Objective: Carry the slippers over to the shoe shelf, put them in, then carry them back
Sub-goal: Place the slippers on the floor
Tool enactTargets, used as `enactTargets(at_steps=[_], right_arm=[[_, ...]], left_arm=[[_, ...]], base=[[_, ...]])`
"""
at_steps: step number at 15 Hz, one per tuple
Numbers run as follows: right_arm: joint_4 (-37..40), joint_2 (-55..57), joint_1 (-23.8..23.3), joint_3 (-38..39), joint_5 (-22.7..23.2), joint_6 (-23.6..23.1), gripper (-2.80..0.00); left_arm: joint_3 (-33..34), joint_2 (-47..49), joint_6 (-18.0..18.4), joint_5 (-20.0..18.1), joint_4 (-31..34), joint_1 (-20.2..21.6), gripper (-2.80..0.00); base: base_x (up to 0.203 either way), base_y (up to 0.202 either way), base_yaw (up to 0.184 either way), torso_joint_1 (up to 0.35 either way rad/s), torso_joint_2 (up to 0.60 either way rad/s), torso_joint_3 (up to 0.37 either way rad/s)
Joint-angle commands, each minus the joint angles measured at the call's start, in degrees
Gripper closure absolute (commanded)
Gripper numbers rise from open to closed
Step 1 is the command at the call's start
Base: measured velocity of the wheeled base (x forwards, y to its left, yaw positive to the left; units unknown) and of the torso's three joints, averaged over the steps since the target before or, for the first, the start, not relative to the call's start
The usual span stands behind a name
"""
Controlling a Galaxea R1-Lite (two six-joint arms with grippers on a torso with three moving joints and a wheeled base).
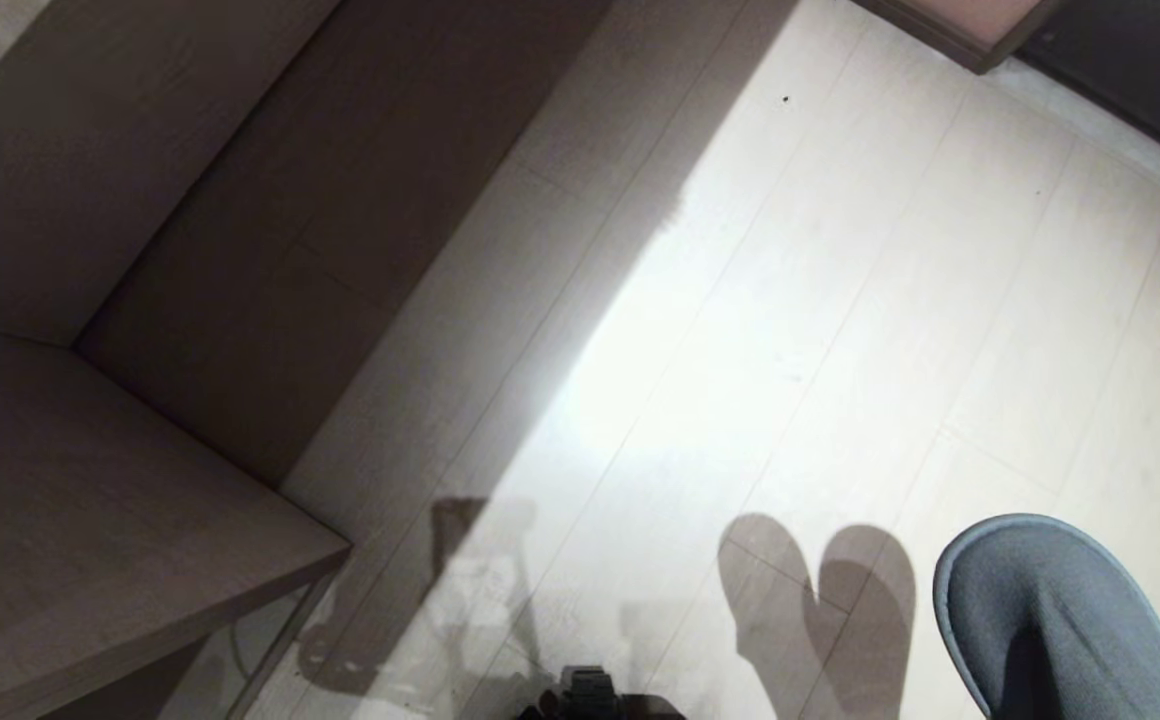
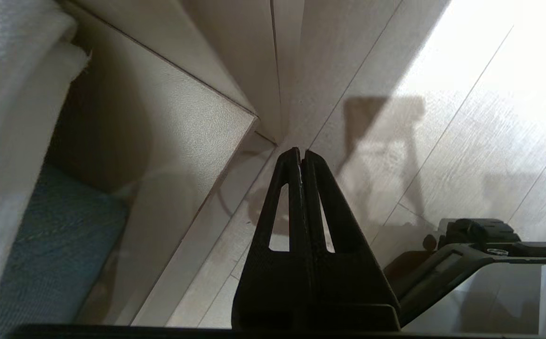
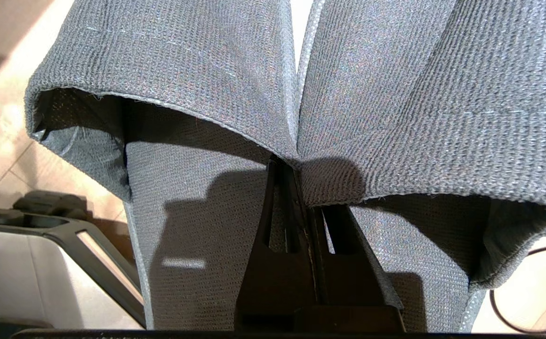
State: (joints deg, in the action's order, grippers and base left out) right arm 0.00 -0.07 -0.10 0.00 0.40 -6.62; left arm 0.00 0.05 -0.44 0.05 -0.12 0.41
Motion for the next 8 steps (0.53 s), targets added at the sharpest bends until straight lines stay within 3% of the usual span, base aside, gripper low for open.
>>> enactTargets(at_steps=[1, 8], right_arm=[[0.00, 0.07, 0.01, 0.00, 0.04, -0.06, 0.00], [0.26, 0.08, 0.41, -0.14, 0.13, 0.12, 0.00]], left_arm=[[0.00, 0.04, 0.00, 0.04, -0.04, 0.02, 0.00], [0.00, 0.04, 0.00, -0.05, -0.05, 0.02, 0.00]], base=[[0.000, 0.000, 0.000, 0.000, 0.00, -0.068], [0.000, 0.000, 0.000, 0.001, 0.00, -0.006]])
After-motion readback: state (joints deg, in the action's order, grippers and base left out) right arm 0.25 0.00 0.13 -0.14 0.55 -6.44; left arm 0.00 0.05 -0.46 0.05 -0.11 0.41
